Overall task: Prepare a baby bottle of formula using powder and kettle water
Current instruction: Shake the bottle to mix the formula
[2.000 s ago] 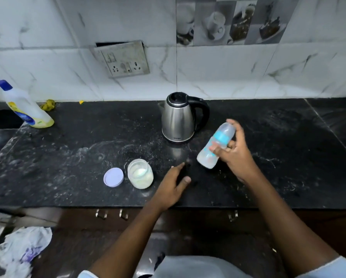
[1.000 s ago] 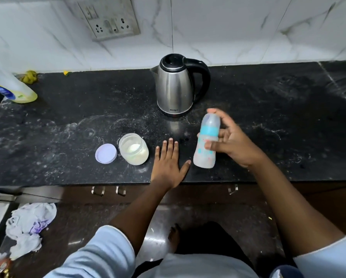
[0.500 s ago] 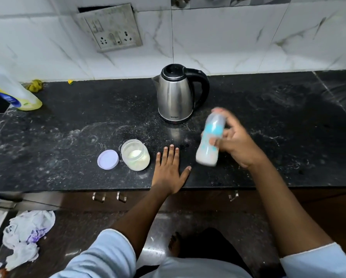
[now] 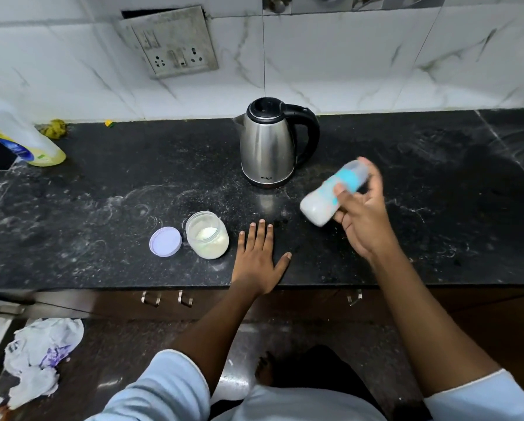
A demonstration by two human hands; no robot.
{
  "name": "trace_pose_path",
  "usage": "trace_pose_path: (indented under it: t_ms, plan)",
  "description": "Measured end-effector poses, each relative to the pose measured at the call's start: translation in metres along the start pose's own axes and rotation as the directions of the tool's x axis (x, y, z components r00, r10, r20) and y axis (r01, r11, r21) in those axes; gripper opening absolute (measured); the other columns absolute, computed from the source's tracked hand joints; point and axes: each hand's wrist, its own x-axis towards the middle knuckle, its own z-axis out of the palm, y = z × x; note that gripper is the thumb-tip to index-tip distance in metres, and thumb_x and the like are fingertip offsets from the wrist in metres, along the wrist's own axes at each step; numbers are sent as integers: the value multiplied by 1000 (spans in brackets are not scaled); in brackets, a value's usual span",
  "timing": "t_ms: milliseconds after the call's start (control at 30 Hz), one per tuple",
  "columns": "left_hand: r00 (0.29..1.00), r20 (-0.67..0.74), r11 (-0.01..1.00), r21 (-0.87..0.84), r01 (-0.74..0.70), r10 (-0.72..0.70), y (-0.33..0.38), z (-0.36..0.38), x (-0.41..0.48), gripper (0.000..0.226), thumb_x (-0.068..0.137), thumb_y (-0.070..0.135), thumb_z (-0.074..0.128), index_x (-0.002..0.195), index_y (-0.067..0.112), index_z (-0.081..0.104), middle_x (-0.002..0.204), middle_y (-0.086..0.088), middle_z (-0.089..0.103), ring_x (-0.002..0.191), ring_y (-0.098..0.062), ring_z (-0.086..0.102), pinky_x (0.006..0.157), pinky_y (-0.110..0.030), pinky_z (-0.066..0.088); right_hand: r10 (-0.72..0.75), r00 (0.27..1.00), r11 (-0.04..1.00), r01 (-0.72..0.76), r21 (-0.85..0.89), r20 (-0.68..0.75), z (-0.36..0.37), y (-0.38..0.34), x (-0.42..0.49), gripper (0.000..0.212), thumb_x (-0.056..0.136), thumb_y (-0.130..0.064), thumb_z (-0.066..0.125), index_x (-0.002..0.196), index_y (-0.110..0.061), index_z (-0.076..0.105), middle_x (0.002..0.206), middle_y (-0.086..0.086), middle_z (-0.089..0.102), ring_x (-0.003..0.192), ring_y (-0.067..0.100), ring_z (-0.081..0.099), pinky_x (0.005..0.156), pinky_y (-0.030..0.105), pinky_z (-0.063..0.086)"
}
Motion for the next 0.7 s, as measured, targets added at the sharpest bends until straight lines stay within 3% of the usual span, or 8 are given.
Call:
trace_pose_path:
  t_ms: [33,133,233,333,467,567,667,700]
  plan:
    - [1000,-6,1000,-2,1,-1,0,0,0,90,103,71,18,169,13,1,178,-9,-5,164,-27,-12,131,-51,-9,-3,1000,1000,3,8,-12,0,-1,1,86,80,-14,82,152,-34,40,133,15,63,121,35,64,92,53,60]
    - [1000,-3,1000,7,-8,8,-1,0,-1,90,103,70,19,169,12,3,178,-11,-3,164,-29,-10,131,-51,-8,38,975,989,-5,-148,221,7,4,0,87,80,-6,83,151,-35,44,136,18,63,124,43,63,94,57,59]
    - [1000,4,1000,-2,-3,3,0,-2,0,90,102,71,17,169,12,2,177,-10,-5,164,-28,-11,131,-52,-8,-41,999,998,43,54,-26,7,4,2,78,90,-1,70,154,-30,36,130,8,63,121,32,63,91,50,60]
    - [1000,12,1000,9,-13,13,0,-3,-2,90,102,71,16,169,12,2,177,-11,-5,164,-28,-11,131,-52,-8,11,978,993,13,-115,207,9,4,-1,85,82,-2,78,153,-32,41,131,14,66,121,40,64,96,57,56]
    - [1000,10,1000,8,0,0,0,-2,0,91,100,72,14,169,12,1,177,-9,-5,164,-28,-11,131,-51,-8,9,999,1000,-9,8,40,3,5,-1,84,82,-17,84,151,-34,41,127,8,65,119,37,61,95,57,52]
    - [1000,9,1000,13,-20,20,-1,-1,-1,94,97,72,11,169,12,2,177,-11,-5,164,-29,-11,131,-52,-7,64,951,985,-10,-174,303,9,1,-4,88,79,-4,84,152,-32,43,134,12,66,122,43,64,95,57,56]
    - [1000,-9,1000,2,1,-1,1,-2,-1,90,101,71,17,169,13,3,177,-9,-4,164,-28,-9,131,-51,-7,11,999,1000,-12,9,45,6,-3,-3,82,83,-7,78,151,-34,41,133,13,63,121,36,63,91,54,59]
    - [1000,-10,1000,6,-1,1,1,-1,-2,91,101,71,16,169,13,3,178,-9,-4,164,-28,-9,131,-51,-7,16,997,1000,-14,-22,75,7,-6,-3,82,82,-8,79,150,-36,42,133,17,63,121,38,62,93,58,58]
